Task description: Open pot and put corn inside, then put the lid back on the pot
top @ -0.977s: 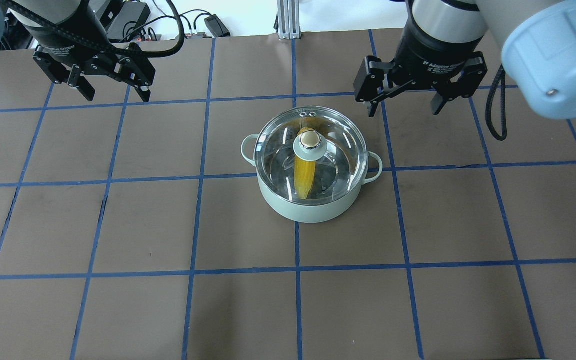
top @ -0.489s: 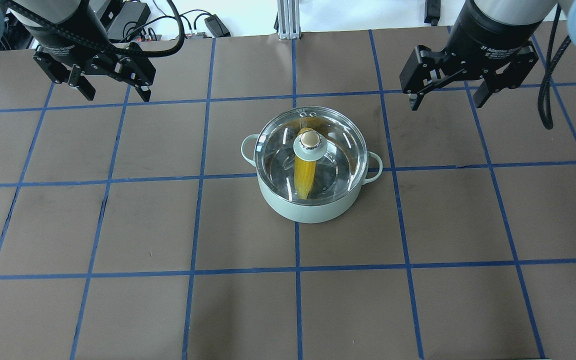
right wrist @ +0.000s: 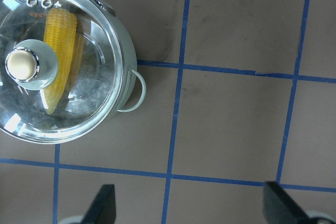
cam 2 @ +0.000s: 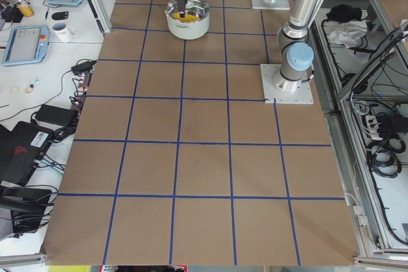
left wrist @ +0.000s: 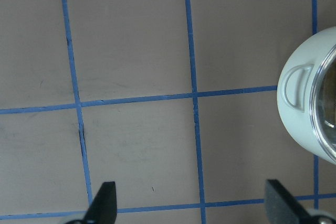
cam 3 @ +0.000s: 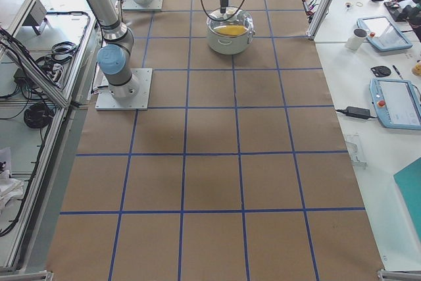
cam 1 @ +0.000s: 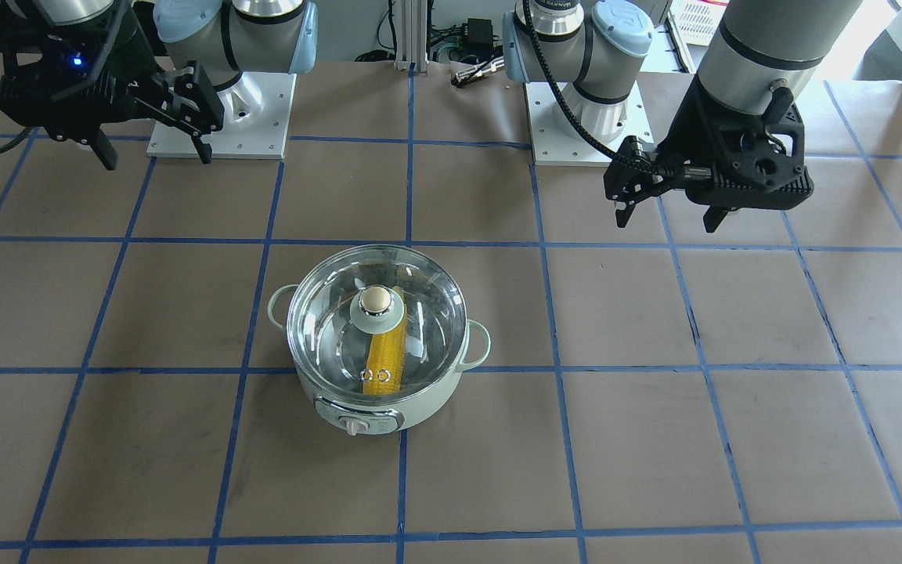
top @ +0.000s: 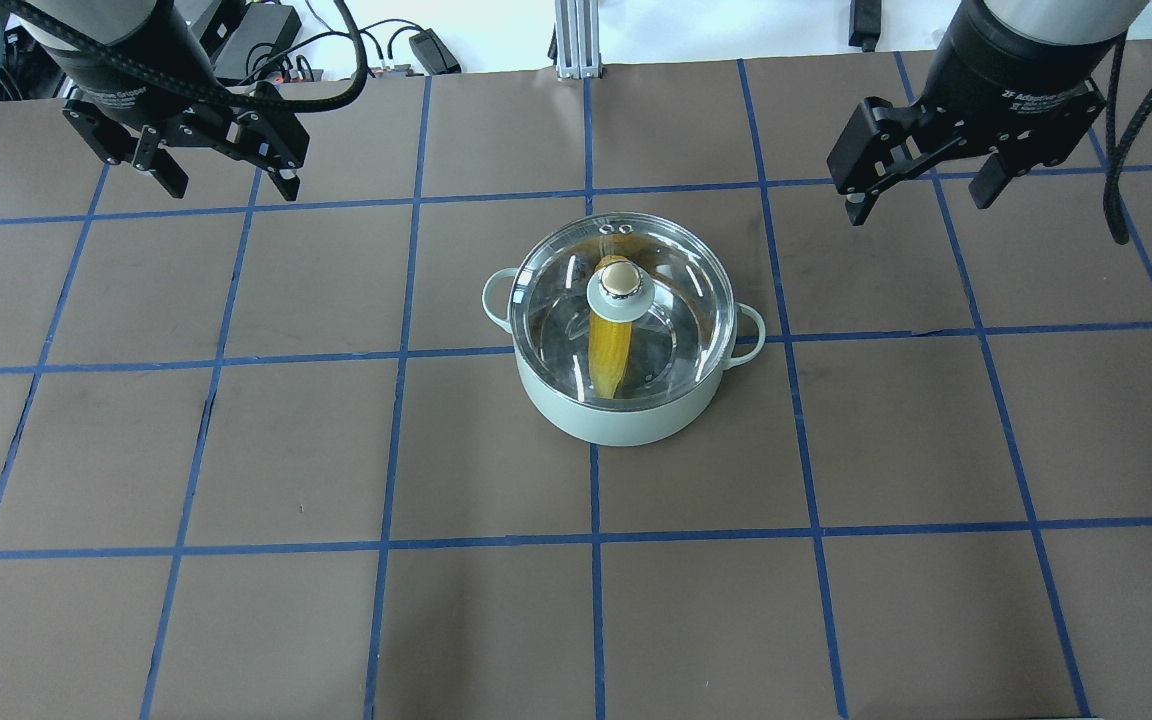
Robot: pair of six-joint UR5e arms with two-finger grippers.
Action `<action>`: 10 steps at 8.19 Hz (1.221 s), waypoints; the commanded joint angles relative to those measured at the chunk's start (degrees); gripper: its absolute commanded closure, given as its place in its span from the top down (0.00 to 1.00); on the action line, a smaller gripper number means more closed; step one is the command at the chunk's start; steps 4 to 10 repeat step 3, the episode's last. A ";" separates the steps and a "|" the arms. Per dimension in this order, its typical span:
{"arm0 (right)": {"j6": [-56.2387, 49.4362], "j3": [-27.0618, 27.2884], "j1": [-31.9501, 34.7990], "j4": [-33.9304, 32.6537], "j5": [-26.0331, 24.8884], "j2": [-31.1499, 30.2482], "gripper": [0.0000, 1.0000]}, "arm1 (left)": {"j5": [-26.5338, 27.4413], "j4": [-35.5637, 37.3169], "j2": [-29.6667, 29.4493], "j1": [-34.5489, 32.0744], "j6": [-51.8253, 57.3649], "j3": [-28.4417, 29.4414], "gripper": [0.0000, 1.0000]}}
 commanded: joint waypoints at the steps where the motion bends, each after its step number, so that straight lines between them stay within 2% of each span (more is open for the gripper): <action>1: -0.69 0.03 -0.37 0.19 -0.37 -0.13 1.00 | -0.16 0.02 -0.04 0.00 -0.27 0.05 1.00; 10: -0.69 0.03 -0.37 0.19 -0.37 -0.13 1.00 | -0.16 0.02 0.05 0.00 -0.18 -0.04 1.00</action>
